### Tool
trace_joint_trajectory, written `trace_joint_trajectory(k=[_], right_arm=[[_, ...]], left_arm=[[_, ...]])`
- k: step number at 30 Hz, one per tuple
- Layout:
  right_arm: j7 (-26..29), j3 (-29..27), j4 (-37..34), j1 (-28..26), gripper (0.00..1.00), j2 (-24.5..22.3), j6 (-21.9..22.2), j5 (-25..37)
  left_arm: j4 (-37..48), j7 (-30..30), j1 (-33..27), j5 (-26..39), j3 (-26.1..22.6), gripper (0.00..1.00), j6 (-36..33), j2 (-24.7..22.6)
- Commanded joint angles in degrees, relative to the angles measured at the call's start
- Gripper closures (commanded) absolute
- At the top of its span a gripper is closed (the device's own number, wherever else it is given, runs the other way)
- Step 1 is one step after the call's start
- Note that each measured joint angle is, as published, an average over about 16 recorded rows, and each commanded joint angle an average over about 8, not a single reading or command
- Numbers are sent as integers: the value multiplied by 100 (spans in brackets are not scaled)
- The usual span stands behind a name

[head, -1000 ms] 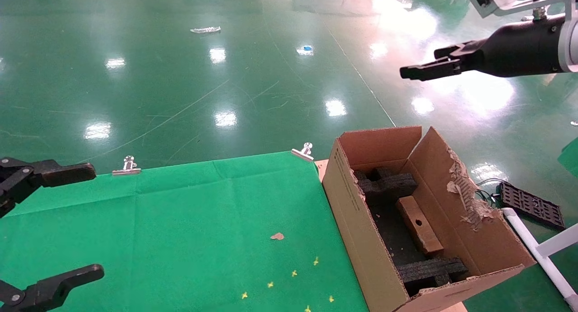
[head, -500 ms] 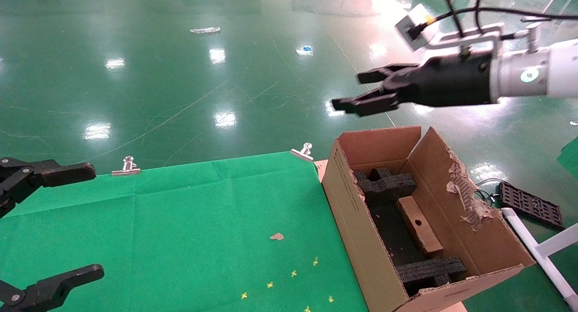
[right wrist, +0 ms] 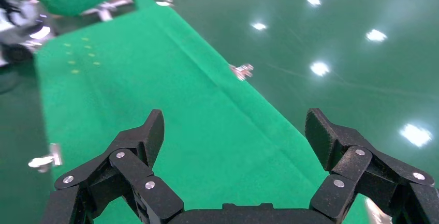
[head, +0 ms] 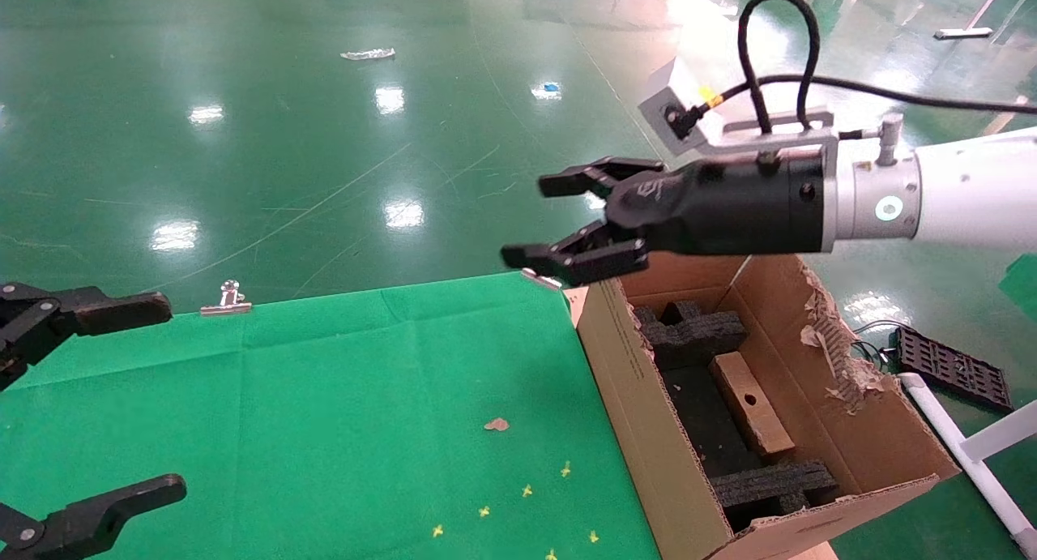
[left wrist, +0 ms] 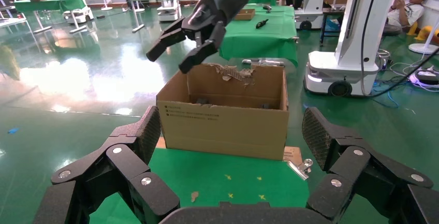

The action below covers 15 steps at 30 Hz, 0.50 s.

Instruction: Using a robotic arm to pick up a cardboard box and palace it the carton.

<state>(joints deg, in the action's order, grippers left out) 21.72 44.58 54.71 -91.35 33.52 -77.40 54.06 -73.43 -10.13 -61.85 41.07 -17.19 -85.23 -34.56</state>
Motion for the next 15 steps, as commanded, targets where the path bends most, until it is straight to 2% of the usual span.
trace_joint_trajectory(k=[1, 15], right_arm=[[-79, -205, 135, 213, 0, 11, -59, -87], [-627, -1633, 1079, 1703, 0, 86, -475, -698]], left_arm=[[0, 0, 0, 0, -1, 0, 0, 0], [0, 2, -1, -3, -5, 0, 2, 2]])
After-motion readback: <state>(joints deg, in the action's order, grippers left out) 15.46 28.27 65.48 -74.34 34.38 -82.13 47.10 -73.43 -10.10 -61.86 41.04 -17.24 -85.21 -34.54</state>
